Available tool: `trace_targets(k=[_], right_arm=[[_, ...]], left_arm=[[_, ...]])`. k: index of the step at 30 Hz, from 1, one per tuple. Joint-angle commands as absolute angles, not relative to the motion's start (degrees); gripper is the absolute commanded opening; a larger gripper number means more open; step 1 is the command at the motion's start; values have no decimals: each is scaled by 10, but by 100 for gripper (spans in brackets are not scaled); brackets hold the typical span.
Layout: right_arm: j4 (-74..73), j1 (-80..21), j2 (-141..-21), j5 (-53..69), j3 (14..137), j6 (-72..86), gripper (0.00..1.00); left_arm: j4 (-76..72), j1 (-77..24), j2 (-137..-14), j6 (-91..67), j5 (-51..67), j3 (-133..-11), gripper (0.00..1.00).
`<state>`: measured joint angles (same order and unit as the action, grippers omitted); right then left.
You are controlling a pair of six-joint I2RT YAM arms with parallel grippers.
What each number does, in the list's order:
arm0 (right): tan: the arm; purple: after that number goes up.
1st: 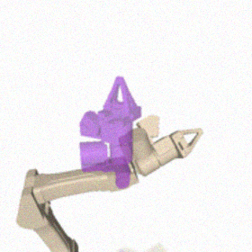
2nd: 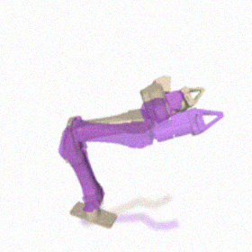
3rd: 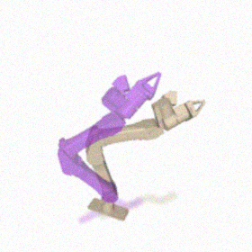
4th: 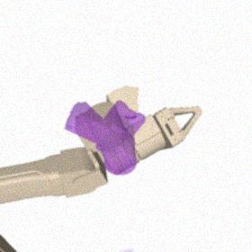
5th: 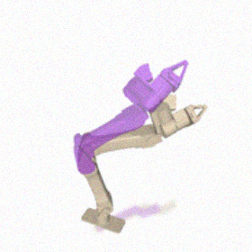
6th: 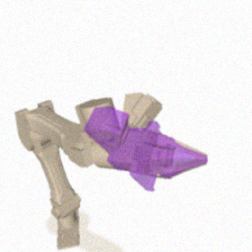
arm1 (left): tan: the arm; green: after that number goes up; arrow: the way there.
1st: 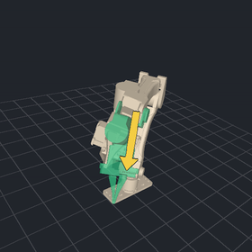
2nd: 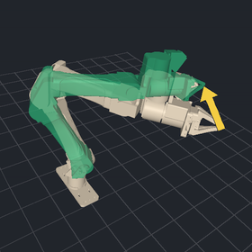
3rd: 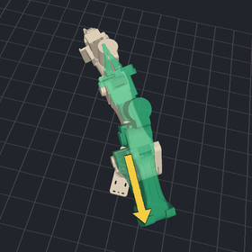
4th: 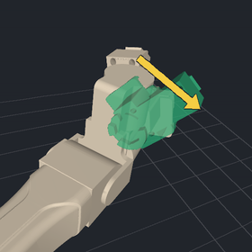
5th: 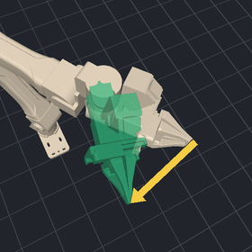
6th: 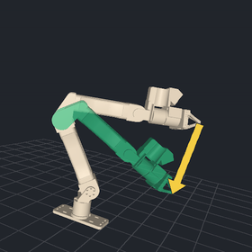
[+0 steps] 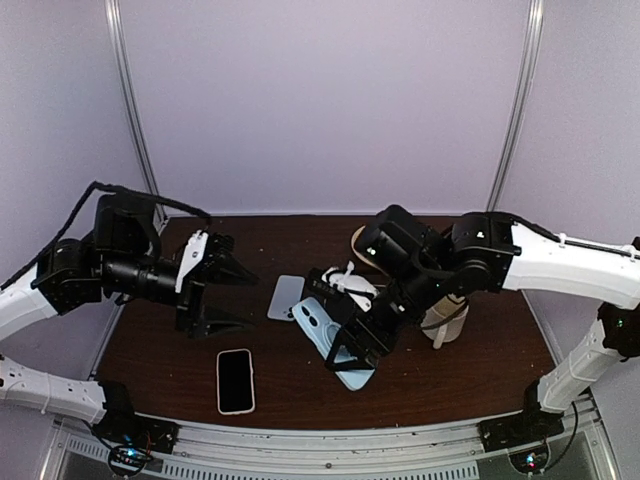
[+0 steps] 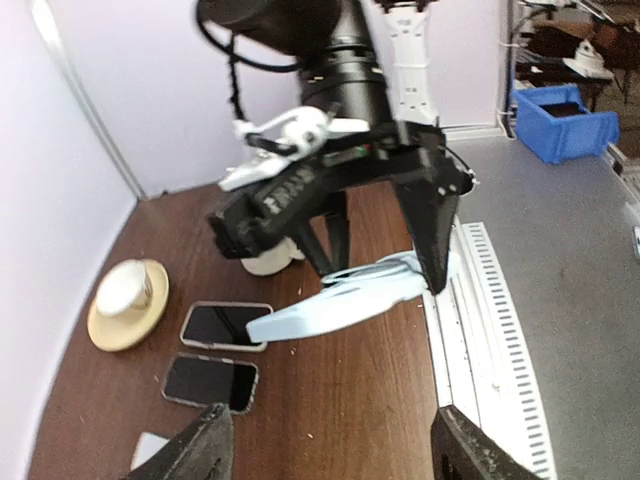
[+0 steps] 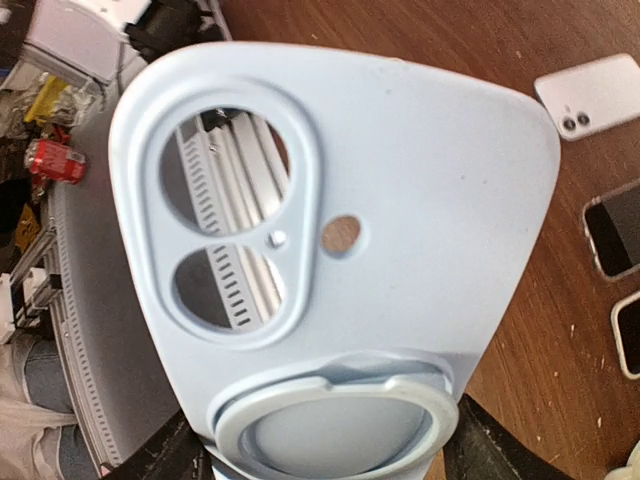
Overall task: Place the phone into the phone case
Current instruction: Pick up the phone case from the corner of the board, then pass from the right arm to the left
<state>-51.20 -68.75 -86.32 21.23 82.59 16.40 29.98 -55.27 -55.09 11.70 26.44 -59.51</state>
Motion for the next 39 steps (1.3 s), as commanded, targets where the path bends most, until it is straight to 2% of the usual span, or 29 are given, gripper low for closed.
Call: trace_targets(k=[1, 7, 12, 13, 17, 18, 22, 23, 25, 26, 27, 30, 31, 34, 39], right_arm=[[-547, -690, -859, 287, 904, 38, 59], [-576, -690, -878, 324, 970, -32, 59], [-590, -690, -887, 322, 985, -57, 60], [-590, -690, -888, 322, 987, -58, 60], [-592, -688, -892, 326, 989, -65, 60], [-591, -686, -894, 325, 988, -67, 59], [-580, -671, -896, 334, 980, -64, 56], [-577, -667, -897, 337, 979, -64, 55], [-573, -661, -898, 344, 976, -63, 55], [-571, -659, -897, 345, 975, -63, 56], [-570, -658, -895, 339, 974, -64, 62], [-565, -657, -878, 248, 963, -59, 92], [-561, -657, -868, 197, 955, -52, 97], [-540, -655, -831, 66, 927, -25, 99], [-435, -655, -776, 10, 854, 30, 99]], left_arm=[[275, -560, -534, 368, 337, -602, 72], [285, -567, -594, 499, 357, -680, 72], [286, -574, -649, 517, 349, -719, 64], [286, -575, -655, 516, 361, -719, 59], [283, -580, -667, 506, 403, -714, 25], [279, -581, -671, 495, 412, -712, 22], [283, -590, -677, 481, 451, -700, 21], [283, -593, -679, 478, 451, -697, 17], [279, -596, -680, 462, 447, -699, 2], [272, -597, -679, 442, 437, -700, 0], [263, -597, -677, 416, 421, -700, 0], [253, -597, -672, 323, 337, -697, 0], [265, -596, -674, 293, 299, -703, 0], [343, -597, -693, 212, 199, -739, 0], [393, -596, -710, 99, 116, -764, 0]])
